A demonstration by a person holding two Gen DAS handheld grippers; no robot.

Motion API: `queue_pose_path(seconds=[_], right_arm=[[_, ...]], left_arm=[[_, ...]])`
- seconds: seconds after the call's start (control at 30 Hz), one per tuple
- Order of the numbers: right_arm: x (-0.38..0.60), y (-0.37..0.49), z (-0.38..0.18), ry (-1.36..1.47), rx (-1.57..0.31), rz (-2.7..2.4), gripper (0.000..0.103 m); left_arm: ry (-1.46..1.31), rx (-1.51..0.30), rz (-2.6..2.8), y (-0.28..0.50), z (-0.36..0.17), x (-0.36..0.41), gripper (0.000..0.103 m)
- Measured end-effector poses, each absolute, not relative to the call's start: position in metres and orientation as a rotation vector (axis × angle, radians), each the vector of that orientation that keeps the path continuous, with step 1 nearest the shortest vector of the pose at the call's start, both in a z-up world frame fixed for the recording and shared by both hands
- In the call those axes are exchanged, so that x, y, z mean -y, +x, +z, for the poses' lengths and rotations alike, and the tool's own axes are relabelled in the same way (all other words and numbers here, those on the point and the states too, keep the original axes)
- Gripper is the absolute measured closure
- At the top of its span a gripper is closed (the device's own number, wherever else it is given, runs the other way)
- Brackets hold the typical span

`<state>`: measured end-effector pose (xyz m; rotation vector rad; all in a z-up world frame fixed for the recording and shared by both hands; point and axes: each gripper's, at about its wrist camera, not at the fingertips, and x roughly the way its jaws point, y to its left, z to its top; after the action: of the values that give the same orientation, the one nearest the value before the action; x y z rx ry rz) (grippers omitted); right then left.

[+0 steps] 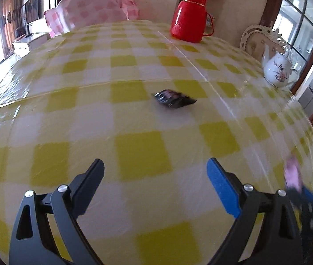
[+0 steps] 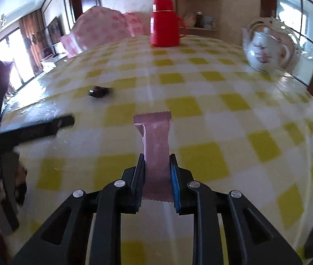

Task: Organize snacks
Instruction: 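Grasp the pink wrapped bar with the right gripper while the left grasps the black candy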

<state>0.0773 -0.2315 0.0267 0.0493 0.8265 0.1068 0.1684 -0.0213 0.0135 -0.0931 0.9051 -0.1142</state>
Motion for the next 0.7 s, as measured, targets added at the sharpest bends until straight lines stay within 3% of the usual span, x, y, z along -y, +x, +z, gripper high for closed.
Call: queue_pose_path(seconds=[0.13,0.37,0.57,0.63,0.67,0.7], right_arm=[[0.241,0.073,0.018,0.057,-0.844,0.125,0.081],[0.243,0.074,0.016,0.129,-0.873,0.203,0.081],[0.247,0.07,0.028,0.166,-0.843,0.219,0.081],[0.249,0.072,0.027,0.168,-0.847,0.21,0.081],[0.249,0.073,0.026,0.169,-0.853,0.204,0.081],[0.249,0.073,0.025,0.169,-0.859,0.202,0.081]], left_arm=[[-0.078,-0.904,-0.067,0.203,0.013,0.045,0.009],[0.38,-0.977,-0.195,0.246,0.001,0.081,0.009],[0.484,-0.987,-0.368,0.276,-0.002,0.076,0.01],[0.463,-0.992,-0.428,0.282,-0.002,0.075,0.016],[0.432,-1.0,-0.464,0.283,-0.002,0.074,0.026],[0.399,-1.007,-0.503,0.284,-0.001,0.073,0.051]])
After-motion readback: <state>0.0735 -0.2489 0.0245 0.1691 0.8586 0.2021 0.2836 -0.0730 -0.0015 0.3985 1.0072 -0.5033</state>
